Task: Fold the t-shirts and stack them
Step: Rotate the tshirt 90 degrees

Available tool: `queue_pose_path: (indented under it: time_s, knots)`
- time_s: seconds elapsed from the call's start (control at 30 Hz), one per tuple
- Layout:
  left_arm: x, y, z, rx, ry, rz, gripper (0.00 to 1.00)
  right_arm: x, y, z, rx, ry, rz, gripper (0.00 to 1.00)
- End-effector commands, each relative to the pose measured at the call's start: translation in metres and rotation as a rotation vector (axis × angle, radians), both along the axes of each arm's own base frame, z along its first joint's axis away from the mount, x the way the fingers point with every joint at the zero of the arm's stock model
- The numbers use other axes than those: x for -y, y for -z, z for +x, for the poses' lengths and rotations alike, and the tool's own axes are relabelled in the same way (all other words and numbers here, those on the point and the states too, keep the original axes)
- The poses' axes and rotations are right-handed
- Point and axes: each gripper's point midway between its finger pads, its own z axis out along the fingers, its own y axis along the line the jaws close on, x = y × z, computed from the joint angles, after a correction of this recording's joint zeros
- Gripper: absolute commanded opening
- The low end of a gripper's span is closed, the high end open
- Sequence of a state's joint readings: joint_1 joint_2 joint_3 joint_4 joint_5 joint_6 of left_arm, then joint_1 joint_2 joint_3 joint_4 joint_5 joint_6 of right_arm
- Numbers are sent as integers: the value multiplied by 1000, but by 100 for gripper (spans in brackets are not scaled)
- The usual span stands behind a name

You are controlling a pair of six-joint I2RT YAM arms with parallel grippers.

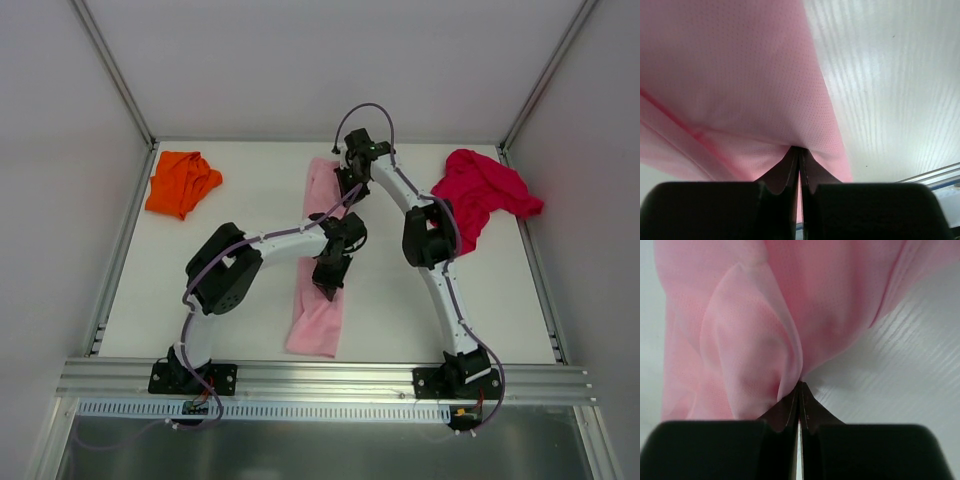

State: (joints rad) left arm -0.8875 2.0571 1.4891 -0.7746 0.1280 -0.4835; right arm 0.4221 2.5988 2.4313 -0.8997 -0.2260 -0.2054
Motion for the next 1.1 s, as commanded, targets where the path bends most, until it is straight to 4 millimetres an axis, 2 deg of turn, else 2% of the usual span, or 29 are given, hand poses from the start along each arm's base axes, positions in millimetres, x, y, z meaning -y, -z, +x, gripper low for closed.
queue_pose_path:
  time_s: [0.0,0.23,0.27,0.3,0.33,0.37,0.43,0.47,0.5,0.53,0.57,0.6,0.63,0.67,0.7,0.73,0.8,0.87,0.9,0.93,0.97,1.03,1.07]
  knots:
    - [12,-3,-5,-13,42,-16,0,2,-24,-4,35,-24,-8,1]
    - [10,-2,-9,-9,53,-15,0,43,-51,10,151,48,-179,1]
    - [10,-4,-9,-5,56,-18,0,57,-67,14,199,80,-224,1]
    - [12,-7,-7,11,58,-32,0,64,-66,11,196,89,-246,1]
    - [12,-8,-7,16,60,-36,0,74,-74,14,222,113,-267,1]
    - [13,-12,-5,29,60,-47,0,81,-96,14,264,129,-265,2]
    - [15,-15,0,56,63,-57,0,97,-114,15,300,161,-282,3]
    - [17,-19,4,81,62,-65,0,104,-138,15,341,177,-272,5]
    - [19,-23,10,111,61,-70,0,109,-153,15,366,194,-262,7]
    - [17,-28,19,163,54,-60,0,118,-166,13,377,213,-244,11]
    - [16,-31,24,185,51,-55,0,122,-179,9,385,226,-223,23]
    - [20,-39,32,215,49,-64,0,126,-208,0,429,245,-188,27]
    - [18,-43,36,236,48,-50,0,129,-210,-10,416,243,-182,32]
    - [19,-51,46,270,36,-46,13,133,-235,-25,453,249,-157,51]
    - [15,-53,47,280,33,-26,24,134,-225,-37,422,240,-155,60]
    - [13,-58,51,300,25,-22,38,134,-230,-47,424,238,-138,69]
    - [2,-63,59,345,-8,10,51,131,-238,-72,391,240,-96,74]
    - [-13,-63,68,362,-67,46,54,131,-223,-93,330,223,-119,75]
    - [-20,-62,69,358,-93,57,55,129,-231,-105,361,208,-134,75]
    - [-24,-69,72,371,-116,41,56,129,-229,-112,370,197,-143,76]
    - [-34,-63,68,355,-131,51,56,132,-212,-124,338,186,-172,77]
    - [-45,-71,66,338,-180,13,56,135,-214,-139,340,185,-166,77]
    - [-55,-64,57,312,-187,34,55,139,-206,-147,317,180,-179,77]
